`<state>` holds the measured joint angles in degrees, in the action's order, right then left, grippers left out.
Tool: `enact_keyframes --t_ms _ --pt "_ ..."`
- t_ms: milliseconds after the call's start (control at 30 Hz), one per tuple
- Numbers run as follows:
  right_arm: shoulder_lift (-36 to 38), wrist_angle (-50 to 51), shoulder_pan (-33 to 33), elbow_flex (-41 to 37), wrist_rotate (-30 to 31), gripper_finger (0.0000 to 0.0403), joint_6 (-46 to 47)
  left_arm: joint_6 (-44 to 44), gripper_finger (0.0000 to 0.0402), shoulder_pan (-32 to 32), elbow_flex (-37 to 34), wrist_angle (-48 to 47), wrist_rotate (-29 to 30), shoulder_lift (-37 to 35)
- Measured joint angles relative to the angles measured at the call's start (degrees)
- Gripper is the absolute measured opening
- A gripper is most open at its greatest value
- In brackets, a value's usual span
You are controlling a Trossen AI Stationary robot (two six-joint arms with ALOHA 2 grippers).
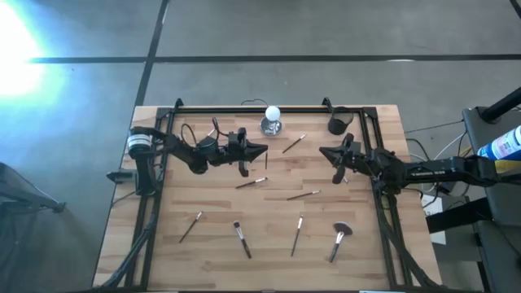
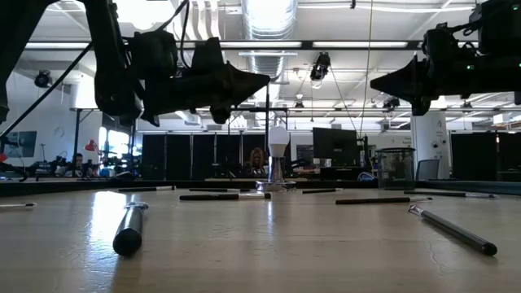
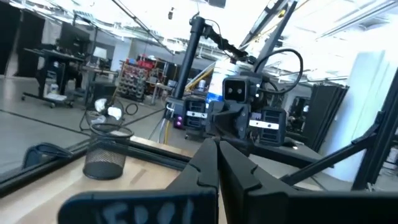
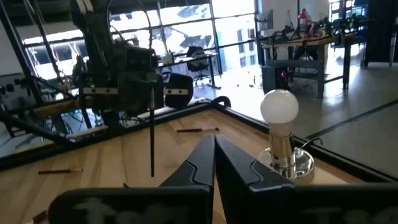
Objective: Put items in baskets/containers
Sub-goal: Put the black eyeshadow brush into the black pen holder
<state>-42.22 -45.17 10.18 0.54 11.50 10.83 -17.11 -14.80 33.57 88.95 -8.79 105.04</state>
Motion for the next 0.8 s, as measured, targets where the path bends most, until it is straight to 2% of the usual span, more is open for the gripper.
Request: enact_keyframes --t_ms 100,267,533,800 --pt "-5.92 -3.37 -0.02 0.58 0.01 0.0008 0.83 -0.04 0.0000 0.01 0.10 0.10 -0.50 -0.26" --pt "-16.65 -3.41 -0.01 7.31 -2.81 0.0023 0.46 0.09 0.0000 -0.01 -0.12 0.20 -1.01 -1.28" --pt "-33.92 -3.09 1.49 19.68 -14.70 0.0086 -0.47 0.04 0.0000 -0.01 -0.35 0.19 -1.14 -1.31" --pt "-44.01 -3.21 1.90 29.44 -16.09 0.0145 -0.23 0.03 0.0000 -0.01 -0.77 0.20 -1.10 -1.58"
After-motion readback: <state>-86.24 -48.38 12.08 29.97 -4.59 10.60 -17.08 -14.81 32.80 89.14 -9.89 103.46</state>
